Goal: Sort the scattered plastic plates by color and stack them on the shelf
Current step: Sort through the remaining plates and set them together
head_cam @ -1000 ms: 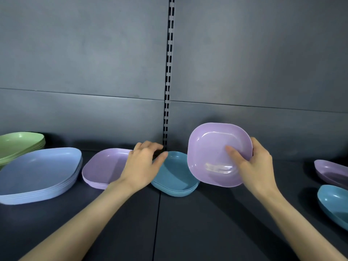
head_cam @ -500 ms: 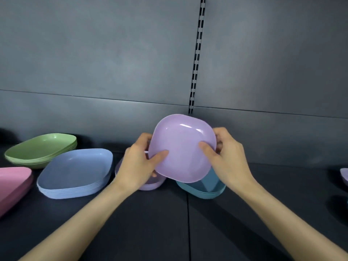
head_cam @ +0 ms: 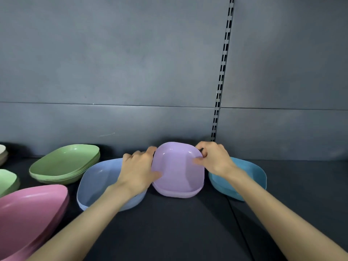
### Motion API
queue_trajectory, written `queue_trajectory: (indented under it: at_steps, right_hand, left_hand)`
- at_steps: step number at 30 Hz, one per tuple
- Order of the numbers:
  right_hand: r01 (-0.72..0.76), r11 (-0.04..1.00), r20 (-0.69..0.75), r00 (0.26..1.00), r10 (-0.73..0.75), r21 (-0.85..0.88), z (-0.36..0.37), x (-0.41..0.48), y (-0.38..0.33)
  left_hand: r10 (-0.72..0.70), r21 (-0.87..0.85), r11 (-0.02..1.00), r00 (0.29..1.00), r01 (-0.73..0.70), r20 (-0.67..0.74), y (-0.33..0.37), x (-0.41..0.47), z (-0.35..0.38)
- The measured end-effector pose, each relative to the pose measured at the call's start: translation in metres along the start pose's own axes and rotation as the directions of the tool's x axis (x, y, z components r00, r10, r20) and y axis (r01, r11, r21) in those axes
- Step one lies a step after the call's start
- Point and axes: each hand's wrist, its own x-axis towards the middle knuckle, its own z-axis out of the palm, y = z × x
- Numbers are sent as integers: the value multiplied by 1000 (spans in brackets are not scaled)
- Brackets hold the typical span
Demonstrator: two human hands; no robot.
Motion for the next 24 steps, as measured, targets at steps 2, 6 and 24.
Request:
queue_trajectory:
  at_steps: [2,6,24]
  right_hand:
    - [-13,999,18,1000,14,-47,4,-1,1]
    - [1,948,109,993,35,-317,10,-3,3]
    - [-52,943,-190,982,-11,-327,-118,-59,15]
  left_hand:
    - [9,31,999,1000,-10,22,-1,-1,4]
    - [28,69,997,991,-37,130,-4,1,9]
    - [456,-83,886,890,-456,-17,84,26,-44]
